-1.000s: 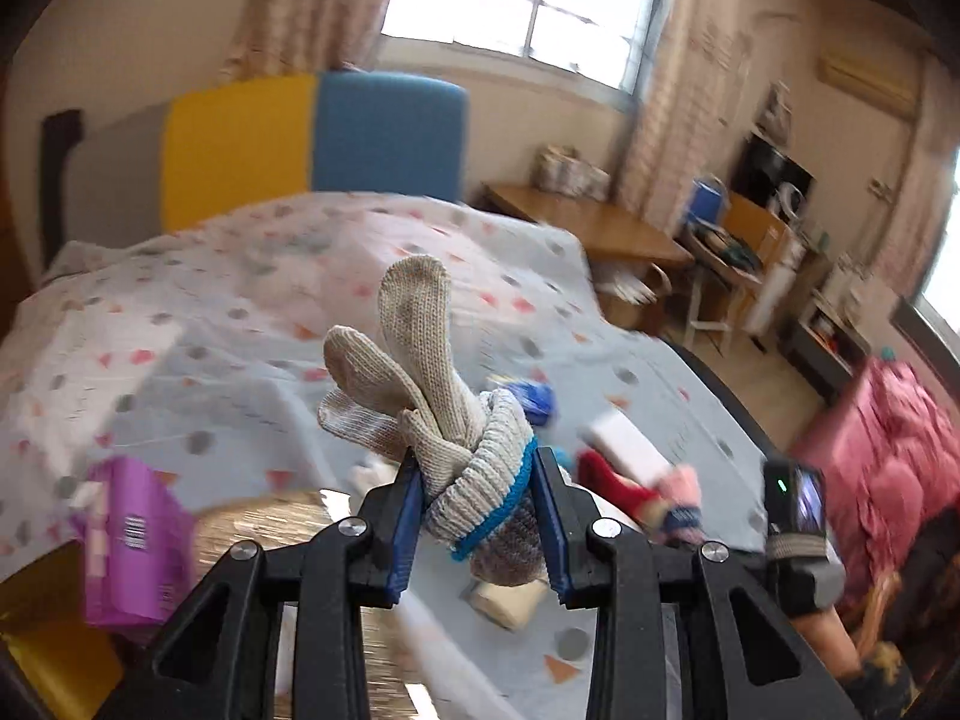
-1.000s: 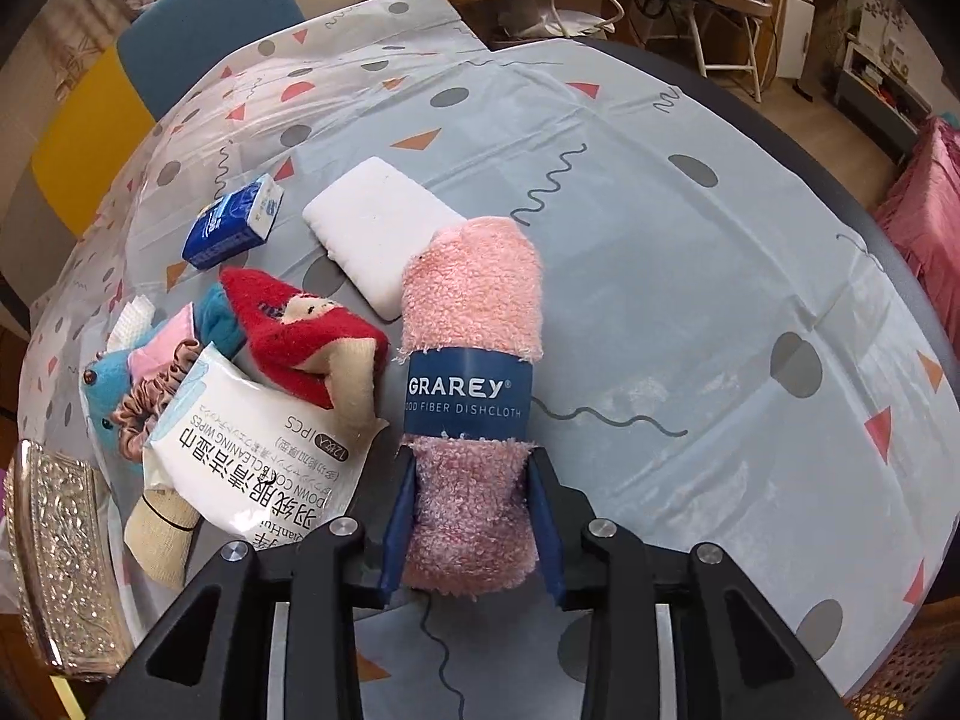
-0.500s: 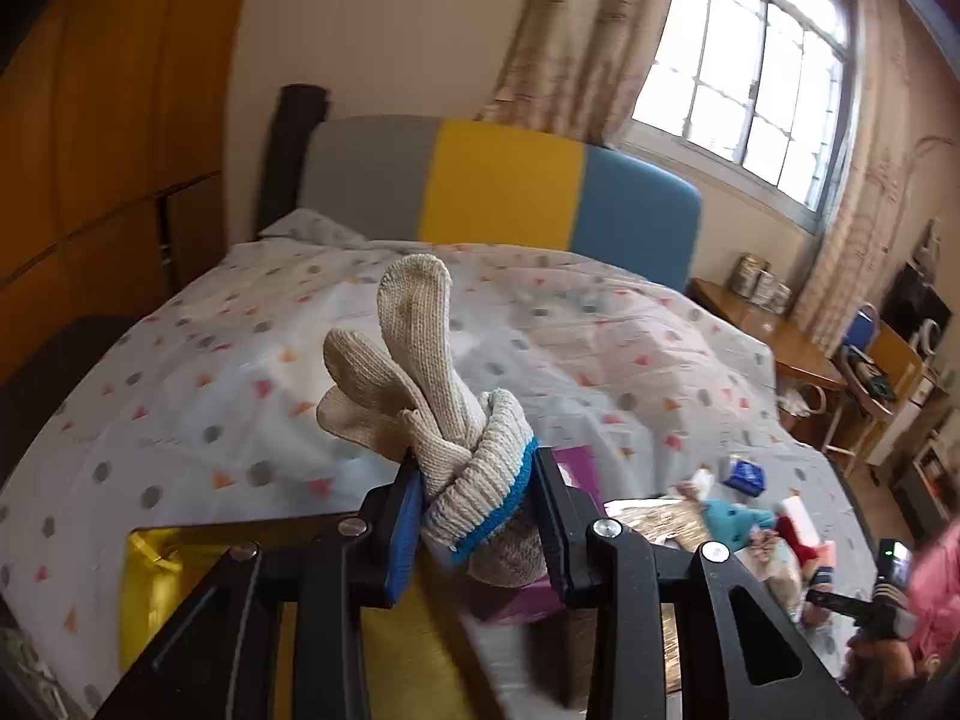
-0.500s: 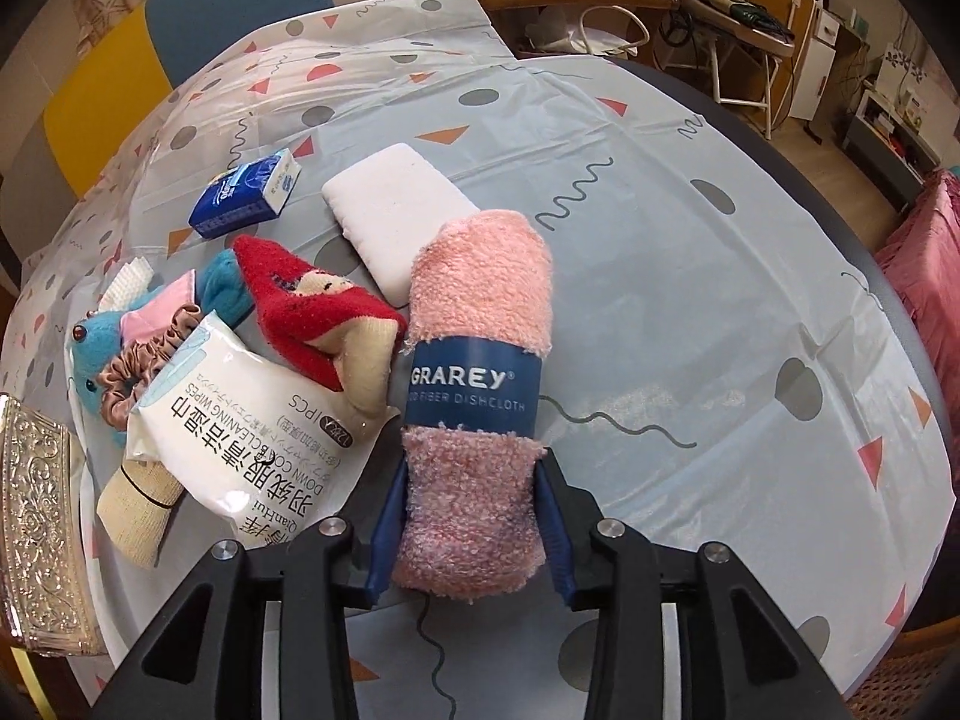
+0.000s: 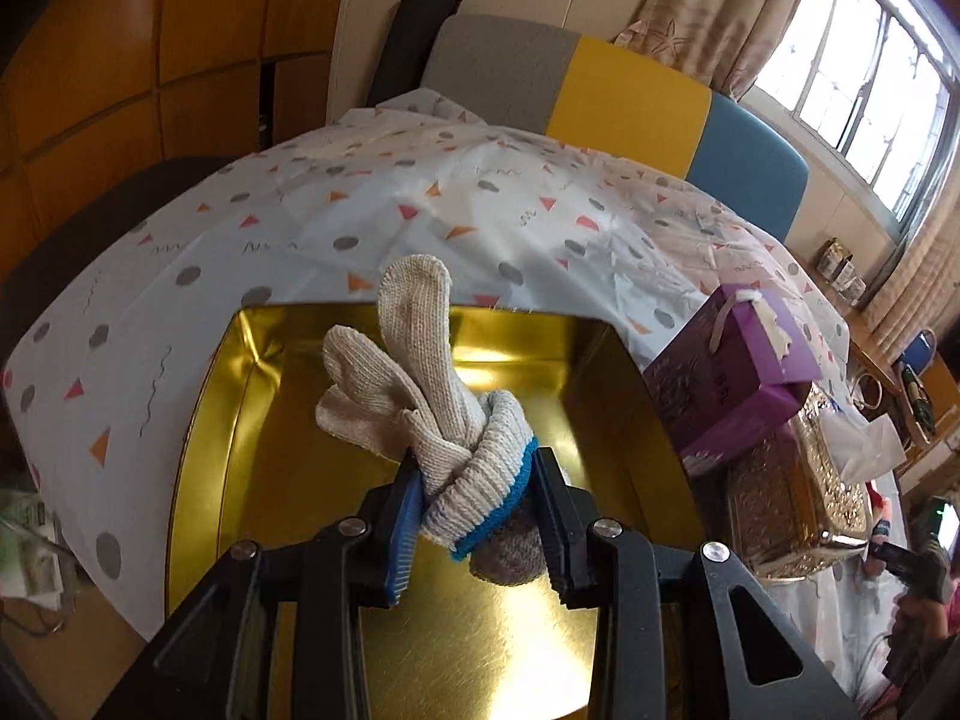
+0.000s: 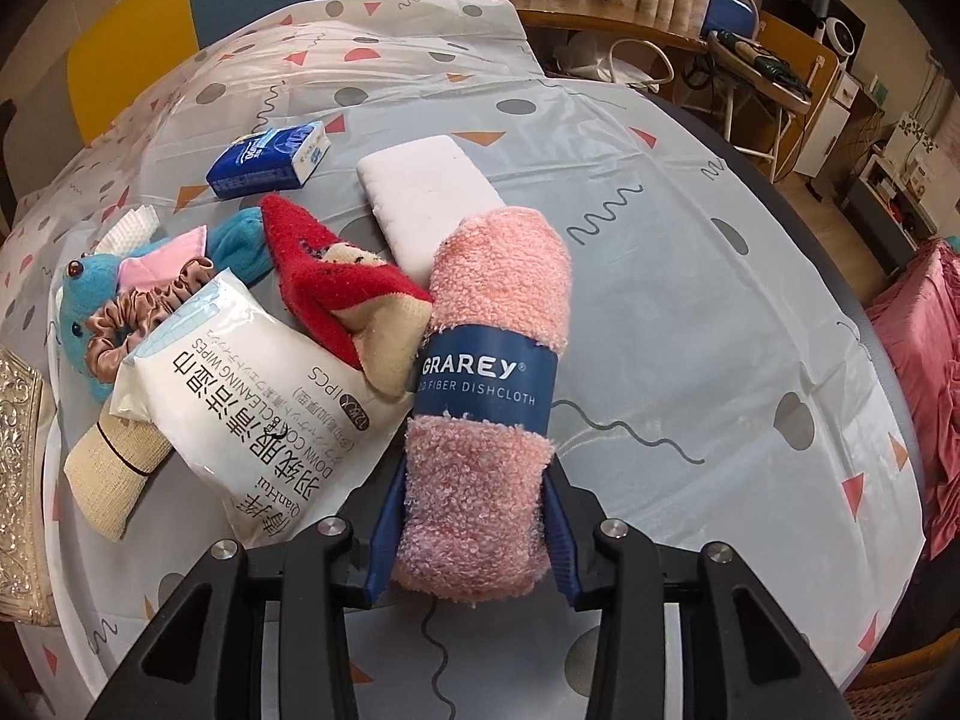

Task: Organize soft objects
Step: 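Carry the white glove with the left gripper and drop it into the gold tray, then carry the pink dishcloth roll with the right gripper and place it in the gold tray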

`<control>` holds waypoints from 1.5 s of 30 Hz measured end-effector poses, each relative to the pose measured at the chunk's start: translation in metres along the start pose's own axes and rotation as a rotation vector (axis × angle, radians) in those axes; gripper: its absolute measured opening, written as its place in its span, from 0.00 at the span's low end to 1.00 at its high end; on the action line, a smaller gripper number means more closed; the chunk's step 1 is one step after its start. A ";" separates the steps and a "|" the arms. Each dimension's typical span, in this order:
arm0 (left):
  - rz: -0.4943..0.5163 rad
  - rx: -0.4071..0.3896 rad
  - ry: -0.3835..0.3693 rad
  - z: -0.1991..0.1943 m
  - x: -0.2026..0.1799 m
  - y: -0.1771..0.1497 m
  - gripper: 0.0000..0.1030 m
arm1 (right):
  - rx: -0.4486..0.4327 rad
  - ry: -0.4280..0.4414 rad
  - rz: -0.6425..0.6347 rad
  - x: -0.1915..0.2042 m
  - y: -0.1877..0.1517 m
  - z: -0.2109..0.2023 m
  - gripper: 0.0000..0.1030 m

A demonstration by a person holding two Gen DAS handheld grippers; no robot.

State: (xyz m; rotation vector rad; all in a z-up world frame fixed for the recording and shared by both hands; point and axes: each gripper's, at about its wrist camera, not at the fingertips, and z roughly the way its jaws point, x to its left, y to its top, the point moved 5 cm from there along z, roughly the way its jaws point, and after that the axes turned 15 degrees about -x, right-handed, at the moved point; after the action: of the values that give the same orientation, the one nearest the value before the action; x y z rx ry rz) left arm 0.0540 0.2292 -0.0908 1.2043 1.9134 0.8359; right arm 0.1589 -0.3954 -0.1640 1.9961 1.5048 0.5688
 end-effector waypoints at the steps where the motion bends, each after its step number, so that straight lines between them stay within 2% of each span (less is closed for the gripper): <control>1: -0.004 0.000 -0.002 -0.001 0.001 -0.002 0.34 | -0.001 -0.002 -0.004 0.001 0.000 0.000 0.39; 9: 0.004 0.019 -0.048 0.005 -0.013 -0.003 0.35 | -0.010 -0.015 -0.024 0.003 -0.001 -0.002 0.39; 15: 0.029 0.069 -0.113 0.038 -0.049 0.000 0.37 | -0.012 -0.023 -0.042 0.005 -0.001 -0.003 0.39; 17: 0.041 0.098 -0.088 0.058 -0.057 -0.002 0.38 | -0.013 -0.023 -0.046 0.006 -0.002 -0.003 0.39; 18: 0.042 0.117 -0.086 0.066 -0.062 -0.003 0.40 | -0.013 -0.024 -0.046 0.006 -0.002 -0.003 0.39; 21: 0.064 0.125 -0.046 0.081 -0.067 -0.004 0.58 | -0.011 -0.021 -0.041 0.006 -0.002 -0.004 0.39; 25: 0.106 0.071 -0.011 0.071 -0.067 -0.004 0.66 | -0.011 -0.024 -0.052 0.005 -0.001 -0.002 0.39; 33: 0.131 0.050 -0.006 0.031 -0.057 -0.021 0.66 | -0.013 -0.024 -0.048 0.005 -0.001 -0.002 0.39; 38: 0.127 0.050 -0.004 0.010 -0.046 -0.029 0.66 | -0.018 -0.030 -0.045 0.007 0.000 -0.005 0.32; 45: 0.113 0.027 0.005 -0.005 -0.038 -0.029 0.66 | -0.012 -0.014 0.028 -0.001 0.003 -0.021 0.28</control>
State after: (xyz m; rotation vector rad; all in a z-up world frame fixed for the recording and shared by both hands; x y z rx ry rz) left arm 0.0483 0.1831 -0.1028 1.3381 1.8803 0.8754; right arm 0.1474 -0.3931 -0.1469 2.0107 1.4639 0.5733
